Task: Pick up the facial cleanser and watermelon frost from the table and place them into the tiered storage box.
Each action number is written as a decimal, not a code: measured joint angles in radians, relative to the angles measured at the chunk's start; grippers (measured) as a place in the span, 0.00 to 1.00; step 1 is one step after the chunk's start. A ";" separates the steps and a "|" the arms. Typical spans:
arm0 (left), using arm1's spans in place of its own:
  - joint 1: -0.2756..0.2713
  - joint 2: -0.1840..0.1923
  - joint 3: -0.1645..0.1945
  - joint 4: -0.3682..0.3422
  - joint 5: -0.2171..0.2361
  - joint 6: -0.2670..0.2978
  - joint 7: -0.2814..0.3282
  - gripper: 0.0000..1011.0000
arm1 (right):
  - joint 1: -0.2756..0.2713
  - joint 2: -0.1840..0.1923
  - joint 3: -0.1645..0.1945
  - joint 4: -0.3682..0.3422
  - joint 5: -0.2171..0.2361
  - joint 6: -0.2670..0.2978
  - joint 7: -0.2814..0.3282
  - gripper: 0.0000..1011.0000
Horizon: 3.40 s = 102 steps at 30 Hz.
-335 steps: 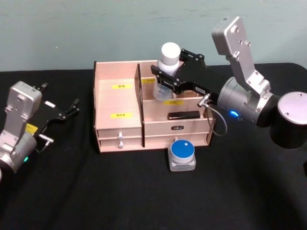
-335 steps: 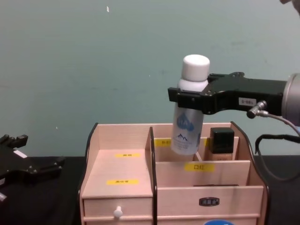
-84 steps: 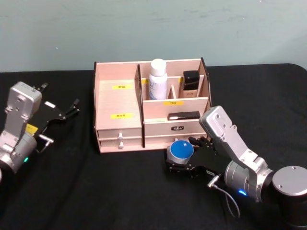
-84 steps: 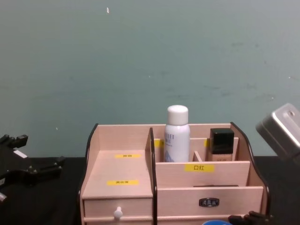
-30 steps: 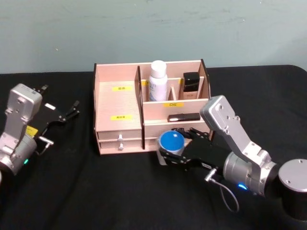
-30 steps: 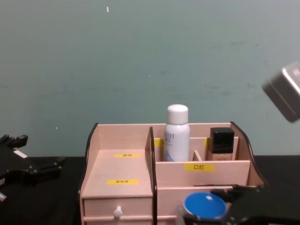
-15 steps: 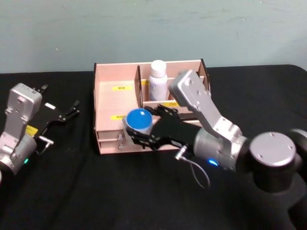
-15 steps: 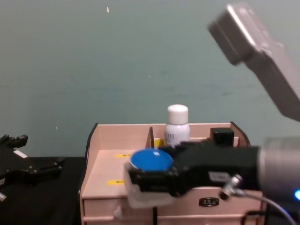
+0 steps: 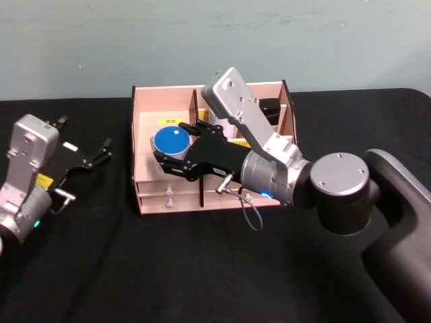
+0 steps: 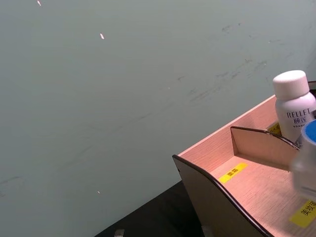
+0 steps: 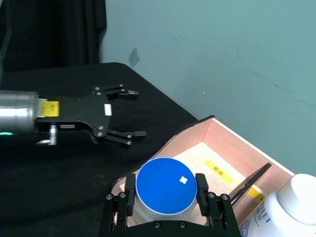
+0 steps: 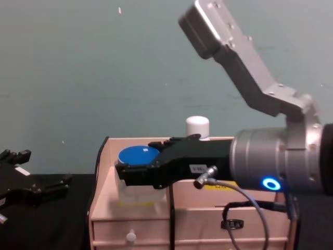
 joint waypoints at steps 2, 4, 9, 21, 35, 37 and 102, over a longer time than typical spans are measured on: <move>0.000 0.000 0.000 0.000 0.000 0.000 0.000 1.00 | 0.011 -0.008 -0.002 0.020 -0.002 -0.003 -0.003 0.73; 0.000 0.000 0.000 0.000 0.000 0.000 0.000 1.00 | 0.026 -0.019 -0.002 0.048 -0.004 -0.009 -0.006 0.73; 0.000 0.000 0.000 0.000 0.000 0.000 0.000 1.00 | 0.054 -0.038 0.000 0.104 -0.007 -0.021 -0.012 0.73; 0.000 0.000 0.000 0.000 0.000 0.000 0.000 1.00 | 0.084 -0.061 0.003 0.174 -0.010 -0.048 -0.014 0.73; 0.000 0.000 0.000 0.000 0.000 0.000 0.000 1.00 | 0.095 -0.066 -0.005 0.189 -0.024 -0.041 -0.016 0.73; 0.000 0.000 0.000 0.000 0.000 0.000 0.000 1.00 | 0.095 -0.067 -0.004 0.189 -0.023 -0.041 -0.015 0.73; 0.000 0.000 0.000 0.000 0.000 0.000 0.000 1.00 | -0.175 0.066 0.278 -0.180 -0.159 -0.216 -0.300 0.99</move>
